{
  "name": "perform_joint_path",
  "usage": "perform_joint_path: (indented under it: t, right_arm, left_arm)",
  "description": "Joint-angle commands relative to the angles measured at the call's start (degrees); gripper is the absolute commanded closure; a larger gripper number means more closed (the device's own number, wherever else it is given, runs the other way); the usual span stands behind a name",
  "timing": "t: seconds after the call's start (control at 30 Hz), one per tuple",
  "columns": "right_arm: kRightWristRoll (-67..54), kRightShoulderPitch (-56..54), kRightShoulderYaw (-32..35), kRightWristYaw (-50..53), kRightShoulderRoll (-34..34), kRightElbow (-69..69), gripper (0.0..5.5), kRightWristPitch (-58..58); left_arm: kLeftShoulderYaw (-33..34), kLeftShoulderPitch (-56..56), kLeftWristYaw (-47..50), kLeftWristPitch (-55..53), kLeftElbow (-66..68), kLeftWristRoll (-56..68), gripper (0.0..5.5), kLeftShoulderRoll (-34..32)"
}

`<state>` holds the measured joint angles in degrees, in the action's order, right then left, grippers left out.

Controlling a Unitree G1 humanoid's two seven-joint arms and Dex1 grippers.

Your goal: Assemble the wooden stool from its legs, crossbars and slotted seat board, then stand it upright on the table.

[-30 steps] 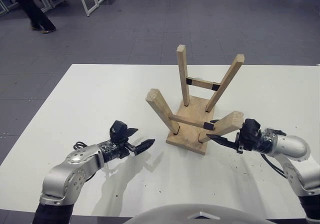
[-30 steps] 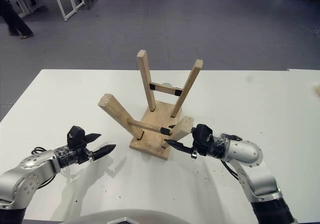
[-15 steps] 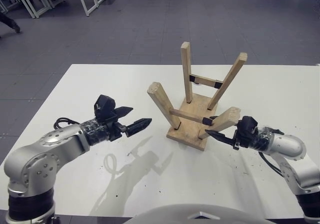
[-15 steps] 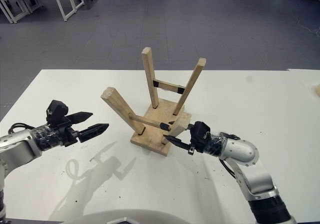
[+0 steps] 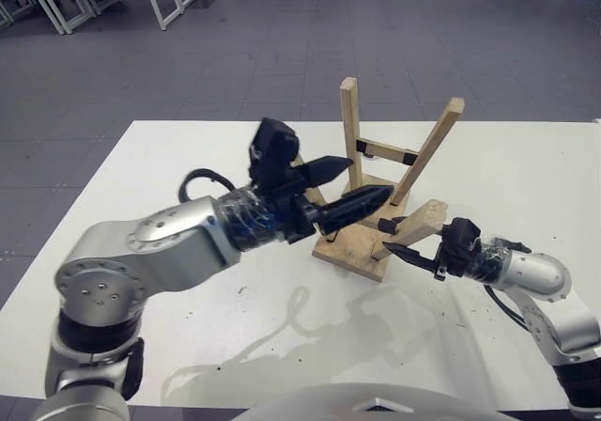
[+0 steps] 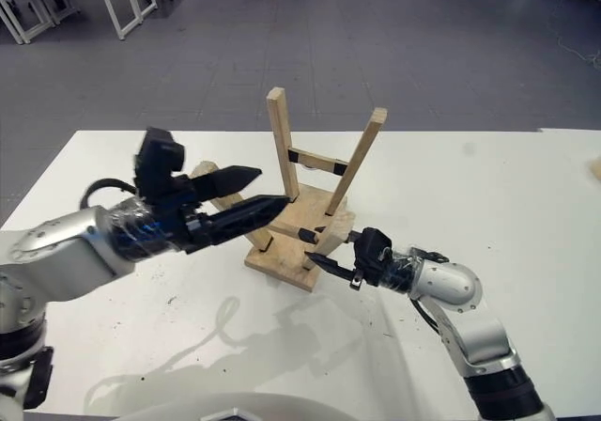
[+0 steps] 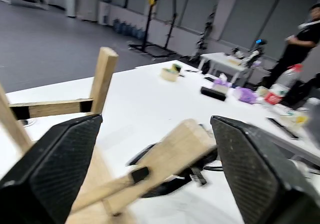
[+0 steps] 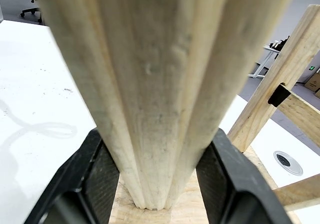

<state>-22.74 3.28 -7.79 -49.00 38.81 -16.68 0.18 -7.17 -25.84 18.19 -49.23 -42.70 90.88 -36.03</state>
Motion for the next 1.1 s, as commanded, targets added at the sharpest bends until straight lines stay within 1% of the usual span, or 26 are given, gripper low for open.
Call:
perform_joint_path:
  t: [0.03, 0.1, 0.2, 0.23, 0.3, 0.37, 0.4, 0.43, 0.5, 0.57, 0.6, 0.67, 0.73, 0.83, 0.9, 0.93, 1.0, 1.1]
  right_arm:
    - [5.78, 2.17, -1.8, 0.74, 1.27, 3.65, 3.47, 3.46]
    - [5.66, 1.93, -1.9, 0.8, 1.14, 3.81, 3.47, 3.48]
    - [5.61, 2.14, -1.99, 0.94, 1.05, 3.67, 3.47, 3.46]
    - [5.58, 2.18, -2.0, 0.94, 1.06, 3.64, 3.47, 3.49]
    - [5.44, 2.26, -1.8, 0.92, 1.18, 3.64, 3.47, 3.56]
    - [5.28, 2.49, -1.61, 0.9, 1.3, 3.57, 3.47, 3.63]
    - [5.2, 2.7, -1.57, 0.91, 1.31, 3.45, 3.47, 3.68]
    - [5.0, 2.96, -1.45, 0.94, 1.28, 3.31, 3.47, 3.74]
    - [4.08, 3.32, -0.74, 0.88, 1.18, 3.05, 3.47, 3.72]
    - [3.44, 2.96, -0.11, 0.51, 1.26, 3.18, 3.47, 3.59]
    - [3.37, 2.51, -0.16, 0.26, 1.22, 3.28, 3.47, 3.64]
    - [3.43, 1.82, -0.63, -0.12, 1.03, 3.16, 3.47, 3.88]
    - [3.55, 1.63, -1.36, -0.35, 0.94, 2.73, 3.47, 4.49]
    - [6.87, 1.51, -4.98, -0.08, 1.97, 3.49, 3.47, 7.83]
    - [8.74, 1.55, -7.75, 0.83, 2.24, 5.32, 3.47, 11.97]
    - [9.44, 2.27, -8.88, 1.18, 2.44, 6.25, 3.47, 13.01]
    - [9.74, 3.61, -10.77, 1.24, 3.35, 7.63, 3.47, 14.27]
    - [9.36, 3.56, -11.05, 1.58, 3.68, 10.53, 3.47, 14.77]
  left_arm:
    - [-8.95, -2.7, 8.84, -2.93, 3.14, -13.64, 2.08, 5.48]
    - [-12.38, -3.28, 10.3, -4.53, 3.94, -22.93, 2.5, 6.36]
    - [-14.93, -4.02, 7.99, -5.8, 3.96, -30.39, 2.5, 8.29]
    - [-14.93, -4.54, 6.97, -5.14, 3.73, -32.13, 2.5, 9.69]
    - [-12.84, -5.17, 5.9, -2.22, 3.08, -33.67, 2.5, 14.11]
    - [-12.92, -4.61, 4.72, -2.43, 2.76, -35.23, 2.5, 15.98]
    - [-14.64, -3.79, 4.21, -3.31, 3.22, -38.03, 2.5, 15.69]
    - [-18.3, -3.14, 3.43, -4.3, 4.31, -42.59, 2.5, 14.24]
    - [-28.11, -1.32, 1.29, -3.53, 8.74, -53.22, 2.5, 12.17]
    - [-35.84, -0.68, -2.03, -0.72, 13.99, -61.96, 2.5, 12.13]
    - [-38.28, -0.79, -3.71, 0.88, 16.85, -65.85, 2.5, 12.47]
    - [-40.73, -0.52, -6.13, 3.76, 21.14, -72.03, 2.5, 13.45]
    - [-40.94, 0.02, -8.16, 5.3, 23.29, -75.81, 2.5, 14.96]
    - [-38.78, 1.03, -10.79, 5.77, 23.03, -78.9, 2.5, 16.81]
    - [-35.12, 1.67, -11.9, 4.78, 20.39, -78.49, 2.5, 18.7]
    - [-31.48, 1.84, -11.96, 3.6, 18.31, -77.31, 2.5, 20.12]
    - [-21.93, 1.24, -11.91, 0.28, 13.86, -74.11, 2.5, 22.87]
    - [-4.56, -4.63, -11.29, -6.83, 8.39, -66.7, 2.5, 26.0]
